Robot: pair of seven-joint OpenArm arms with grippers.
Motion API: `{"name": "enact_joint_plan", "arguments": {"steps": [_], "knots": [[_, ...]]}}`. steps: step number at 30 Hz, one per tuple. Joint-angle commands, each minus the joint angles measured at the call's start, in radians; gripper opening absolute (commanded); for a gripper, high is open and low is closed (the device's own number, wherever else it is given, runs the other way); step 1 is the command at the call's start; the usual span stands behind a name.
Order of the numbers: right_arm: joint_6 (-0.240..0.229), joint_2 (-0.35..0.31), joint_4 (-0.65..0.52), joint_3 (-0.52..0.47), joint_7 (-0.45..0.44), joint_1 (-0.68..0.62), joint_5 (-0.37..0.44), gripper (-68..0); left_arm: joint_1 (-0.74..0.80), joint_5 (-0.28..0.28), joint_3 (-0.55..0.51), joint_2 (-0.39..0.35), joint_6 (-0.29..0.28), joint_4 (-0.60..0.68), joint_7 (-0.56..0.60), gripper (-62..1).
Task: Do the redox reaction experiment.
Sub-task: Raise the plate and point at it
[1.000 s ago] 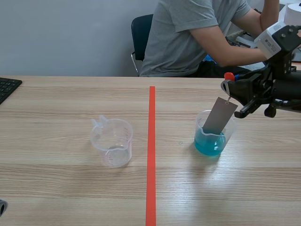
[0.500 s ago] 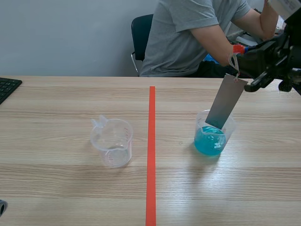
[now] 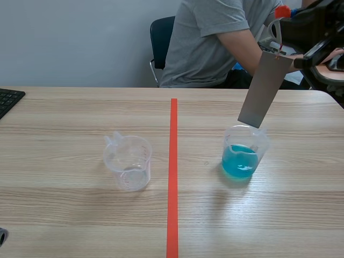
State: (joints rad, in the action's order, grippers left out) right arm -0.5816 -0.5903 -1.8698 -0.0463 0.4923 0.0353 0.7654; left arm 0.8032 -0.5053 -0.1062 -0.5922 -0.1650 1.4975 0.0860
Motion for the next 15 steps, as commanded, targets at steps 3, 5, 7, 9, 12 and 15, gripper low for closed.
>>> {"name": "enact_joint_plan", "arguments": {"steps": [3,5,7,9,12,15], "knots": [[0.005,-0.016,-0.037,-0.024,0.017,0.017,0.037,-66.0,-0.003,-0.007,-0.006,-0.019,-0.006,0.007,0.019,-56.7],[0.005,-0.016,-0.046,-0.029,0.023,0.017,0.047,-66.0,-0.002,-0.008,-0.006,-0.024,-0.010,0.007,0.022,-56.7],[0.005,-0.016,-0.049,-0.034,0.030,0.017,0.058,-66.0,-0.002,-0.007,-0.006,-0.029,-0.010,0.007,0.024,-56.7],[0.005,-0.016,-0.049,-0.033,0.030,0.017,0.058,-66.0,-0.002,-0.008,-0.006,-0.045,-0.014,0.008,0.032,-56.7],[0.005,-0.016,-0.049,-0.033,0.030,0.017,0.058,-66.0,-0.002,-0.008,-0.005,-0.086,-0.014,0.009,0.074,-56.7],[0.005,-0.016,-0.049,-0.033,0.030,0.017,0.058,-66.0,-0.002,-0.017,-0.005,-0.138,-0.030,0.011,0.110,-56.7]]}}
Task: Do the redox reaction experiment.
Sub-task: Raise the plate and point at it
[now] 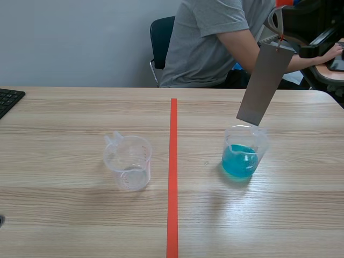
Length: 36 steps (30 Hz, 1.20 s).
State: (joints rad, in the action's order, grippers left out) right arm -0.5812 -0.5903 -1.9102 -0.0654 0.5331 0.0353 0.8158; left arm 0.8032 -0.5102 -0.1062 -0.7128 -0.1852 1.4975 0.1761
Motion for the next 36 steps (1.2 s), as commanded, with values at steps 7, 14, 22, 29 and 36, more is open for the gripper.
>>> {"name": "enact_joint_plan", "arguments": {"steps": [7,14,22,29,36], "knots": [[0.005,-0.016,-0.009,-0.014,-0.011,0.016,0.008,-66.0,-0.056,-0.034,0.008,-0.151,-0.129,0.059,0.097,-56.7],[0.004,-0.016,-0.009,-0.014,-0.008,0.014,0.008,-66.0,-0.288,-0.055,0.165,-0.229,-0.145,0.088,0.093,-56.7],[0.004,-0.016,-0.009,-0.014,-0.007,0.014,0.008,-66.0,-0.710,-0.055,0.555,-0.214,-0.142,0.085,0.023,-56.7],[0.004,-0.016,-0.009,-0.014,-0.007,0.014,0.008,-66.0,-1.018,-0.054,0.859,-0.066,-0.077,-0.010,-0.074,-56.7],[0.004,-0.016,-0.009,-0.014,-0.007,0.014,0.008,-66.0,-1.225,-0.053,1.051,0.150,-0.033,-0.214,-0.095,-56.7]]}}
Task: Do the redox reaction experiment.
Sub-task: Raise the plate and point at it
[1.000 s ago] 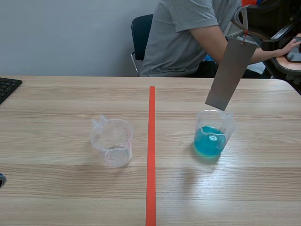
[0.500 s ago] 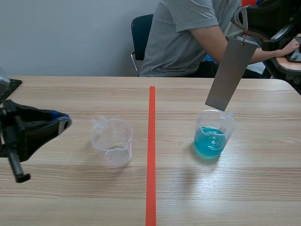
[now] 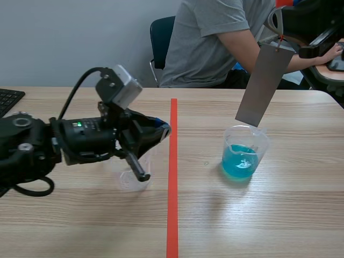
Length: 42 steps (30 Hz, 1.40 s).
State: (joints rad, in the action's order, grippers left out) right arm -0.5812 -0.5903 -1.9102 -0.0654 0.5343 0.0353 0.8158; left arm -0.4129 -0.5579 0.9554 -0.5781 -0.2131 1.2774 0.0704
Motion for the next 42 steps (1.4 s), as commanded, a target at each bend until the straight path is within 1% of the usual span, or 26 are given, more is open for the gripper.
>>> {"name": "enact_joint_plan", "arguments": {"steps": [1,4,9,13,18,24,27,33,42], "knots": [[0.004,-0.016,-0.009,-0.014,-0.008,0.014,0.008,-66.0,-0.032,-0.005,0.010,0.045,-0.001,-0.026,0.011,-56.7],[0.004,-0.016,-0.009,-0.014,-0.008,0.014,0.008,-66.0,-0.090,-0.006,0.053,0.130,0.020,-0.118,0.011,-56.7],[0.004,-0.016,-0.009,-0.014,-0.008,0.014,0.008,-66.0,-0.154,-0.006,0.079,0.251,0.027,-0.247,0.011,-56.7],[0.004,-0.016,-0.009,-0.014,-0.008,0.014,0.008,-66.0,-0.185,-0.006,0.079,0.327,0.027,-0.314,0.011,-56.7],[0.004,-0.016,-0.009,-0.014,-0.008,0.014,0.008,-66.0,-0.209,-0.006,0.079,0.397,0.027,-0.365,0.011,-56.7],[0.004,-0.016,-0.009,-0.014,-0.008,0.014,0.008,-66.0,-0.220,-0.003,0.079,0.457,0.027,-0.402,0.011,-56.7],[0.004,-0.016,-0.009,-0.014,-0.008,0.014,0.008,-66.0,-0.222,-0.003,0.079,0.472,0.027,-0.409,0.011,-56.7],[0.004,-0.016,-0.009,-0.014,-0.008,0.014,0.008,-66.0,-0.222,0.000,0.079,0.475,0.027,-0.410,0.010,-56.7],[0.004,-0.016,-0.009,-0.014,-0.008,0.014,0.008,-66.0,-0.222,0.000,0.079,0.475,0.033,-0.457,0.012,-56.7]]}}
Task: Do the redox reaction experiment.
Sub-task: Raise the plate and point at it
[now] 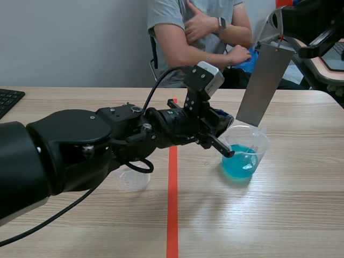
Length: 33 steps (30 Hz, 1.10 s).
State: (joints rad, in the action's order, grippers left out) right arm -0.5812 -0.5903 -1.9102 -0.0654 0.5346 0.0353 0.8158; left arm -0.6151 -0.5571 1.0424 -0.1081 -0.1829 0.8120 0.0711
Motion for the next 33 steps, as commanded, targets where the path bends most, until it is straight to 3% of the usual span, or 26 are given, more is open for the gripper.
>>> {"name": "enact_joint_plan", "arguments": {"steps": [1,24,28,33], "knots": [[0.004,-0.016,-0.009,-0.014,-0.009,0.014,0.008,-66.0,-0.020,0.000,-0.008,0.005,0.003,0.003,0.014,-56.7],[0.004,-0.016,-0.009,-0.014,-0.009,0.014,0.008,-66.0,-0.020,-0.004,-0.009,-0.004,0.002,0.000,0.025,-56.7],[0.004,-0.016,-0.009,-0.014,-0.009,0.014,0.008,-66.0,-0.011,-0.016,-0.018,-0.057,0.006,0.045,0.020,-56.7],[0.004,-0.016,-0.008,-0.014,-0.009,0.014,0.008,-66.0,0.070,-0.016,-0.102,-0.208,0.011,0.193,0.006,-56.7]]}}
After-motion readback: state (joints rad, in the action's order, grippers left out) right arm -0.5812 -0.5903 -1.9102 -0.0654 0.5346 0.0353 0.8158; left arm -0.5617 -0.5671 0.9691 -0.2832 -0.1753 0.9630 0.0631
